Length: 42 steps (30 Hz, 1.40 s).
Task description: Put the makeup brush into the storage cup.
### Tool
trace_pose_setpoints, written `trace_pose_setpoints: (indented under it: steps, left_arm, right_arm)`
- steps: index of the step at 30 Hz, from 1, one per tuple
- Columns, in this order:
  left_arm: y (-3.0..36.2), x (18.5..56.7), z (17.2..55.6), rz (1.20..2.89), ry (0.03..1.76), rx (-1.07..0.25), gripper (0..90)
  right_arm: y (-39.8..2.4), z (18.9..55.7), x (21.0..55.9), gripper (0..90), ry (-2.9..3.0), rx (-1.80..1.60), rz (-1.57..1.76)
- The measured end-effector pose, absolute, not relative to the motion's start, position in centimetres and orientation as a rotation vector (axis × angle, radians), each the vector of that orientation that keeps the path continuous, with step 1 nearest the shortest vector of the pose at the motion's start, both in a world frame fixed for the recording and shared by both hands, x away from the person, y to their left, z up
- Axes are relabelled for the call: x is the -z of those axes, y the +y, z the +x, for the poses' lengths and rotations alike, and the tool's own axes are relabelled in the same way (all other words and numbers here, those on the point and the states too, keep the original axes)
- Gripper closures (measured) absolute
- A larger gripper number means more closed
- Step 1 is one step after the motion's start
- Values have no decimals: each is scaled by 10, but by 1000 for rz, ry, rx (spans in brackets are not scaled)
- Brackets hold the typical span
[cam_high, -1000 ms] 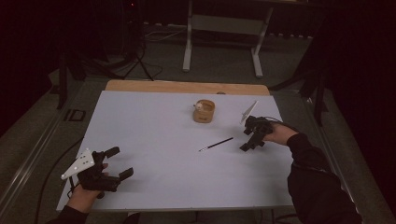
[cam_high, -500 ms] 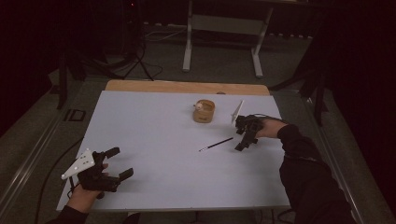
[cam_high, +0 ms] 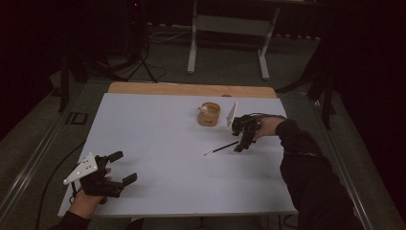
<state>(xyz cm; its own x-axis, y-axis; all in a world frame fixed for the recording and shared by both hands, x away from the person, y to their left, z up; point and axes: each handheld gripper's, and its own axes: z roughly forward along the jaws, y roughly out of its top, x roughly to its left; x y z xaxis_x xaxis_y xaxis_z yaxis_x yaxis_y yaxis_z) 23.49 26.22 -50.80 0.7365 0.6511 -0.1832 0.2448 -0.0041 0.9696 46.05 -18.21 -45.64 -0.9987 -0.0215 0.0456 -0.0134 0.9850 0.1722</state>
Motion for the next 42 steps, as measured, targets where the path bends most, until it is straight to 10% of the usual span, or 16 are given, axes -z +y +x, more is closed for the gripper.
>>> trace_pose_setpoints:
  steps: [24,31,42]
  left_arm:
    - [263,510,236,1569,748,-345,0]
    - [263,510,237,1568,754,-341,0]
    - [264,511,237,1570,754,-340,0]
  right_arm:
    - [-147,449,475,137,-3045,130,261]
    - [-139,444,476,446,-3131,167,477]
    - [-127,441,483,629,-3181,199,637]
